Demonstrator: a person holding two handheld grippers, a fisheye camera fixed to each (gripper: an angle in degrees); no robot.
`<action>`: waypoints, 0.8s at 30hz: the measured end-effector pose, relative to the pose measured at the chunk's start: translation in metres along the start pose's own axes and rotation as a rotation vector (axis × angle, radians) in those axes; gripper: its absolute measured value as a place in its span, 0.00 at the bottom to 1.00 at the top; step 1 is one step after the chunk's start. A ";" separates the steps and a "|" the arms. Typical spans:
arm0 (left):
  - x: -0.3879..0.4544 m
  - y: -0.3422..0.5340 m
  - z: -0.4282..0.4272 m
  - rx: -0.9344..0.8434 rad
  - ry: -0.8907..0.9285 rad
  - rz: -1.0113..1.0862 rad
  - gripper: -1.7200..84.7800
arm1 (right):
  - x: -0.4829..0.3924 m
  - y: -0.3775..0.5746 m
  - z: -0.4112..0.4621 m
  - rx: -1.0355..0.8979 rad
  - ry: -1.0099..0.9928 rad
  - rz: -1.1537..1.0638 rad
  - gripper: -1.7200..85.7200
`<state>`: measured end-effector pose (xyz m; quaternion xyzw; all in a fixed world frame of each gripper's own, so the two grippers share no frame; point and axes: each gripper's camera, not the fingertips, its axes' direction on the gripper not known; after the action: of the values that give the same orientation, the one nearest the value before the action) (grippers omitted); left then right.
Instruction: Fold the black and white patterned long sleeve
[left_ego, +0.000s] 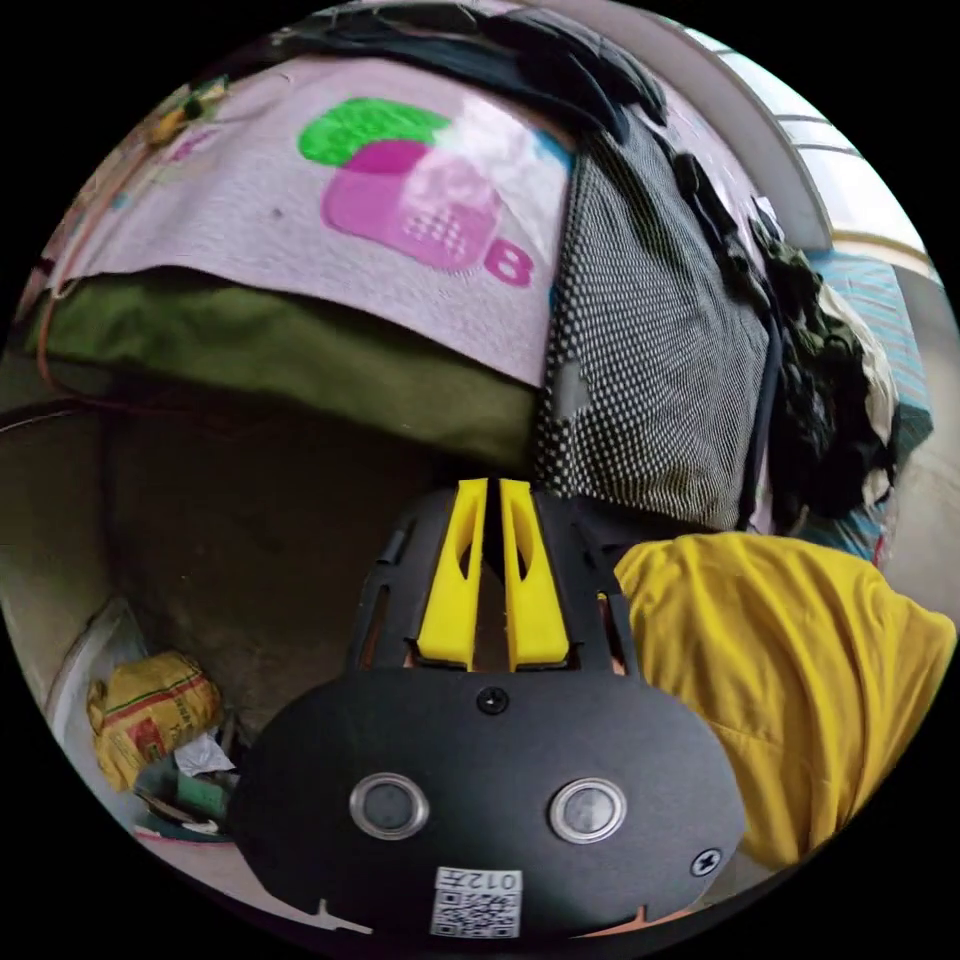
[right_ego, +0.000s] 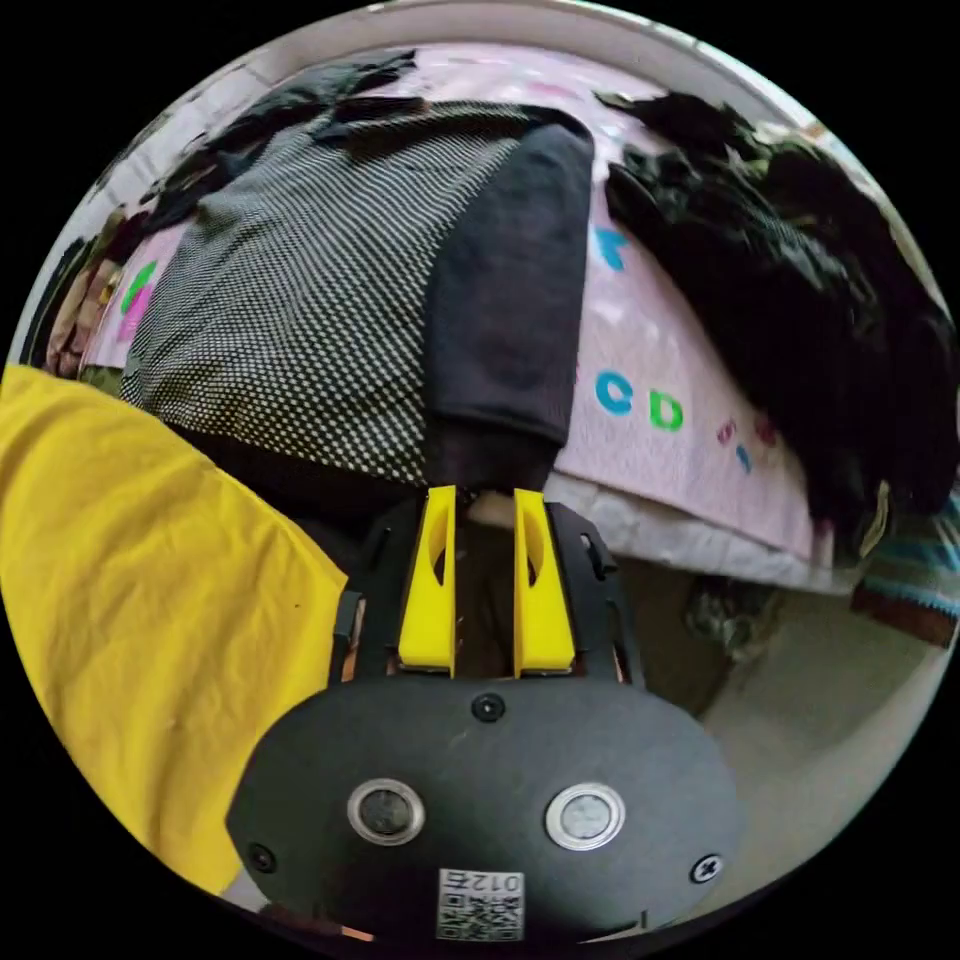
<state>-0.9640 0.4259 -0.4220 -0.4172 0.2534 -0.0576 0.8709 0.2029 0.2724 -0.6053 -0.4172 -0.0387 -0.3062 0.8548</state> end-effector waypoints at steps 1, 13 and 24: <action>0.006 -0.002 -0.004 0.023 -0.005 0.002 0.03 | -0.016 -0.011 0.002 0.017 0.002 -0.044 0.12; 0.220 -0.102 0.006 0.006 0.066 0.540 0.03 | 0.008 -0.075 -0.017 -0.056 0.089 -0.114 0.04; 0.381 -0.188 0.050 -0.071 0.136 0.678 0.03 | 0.306 -0.159 -0.163 0.049 0.121 0.309 0.03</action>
<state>-0.5893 0.2210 -0.4034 -0.3346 0.4368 0.2165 0.8064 0.3313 -0.0722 -0.5031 -0.3782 0.0698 -0.1947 0.9023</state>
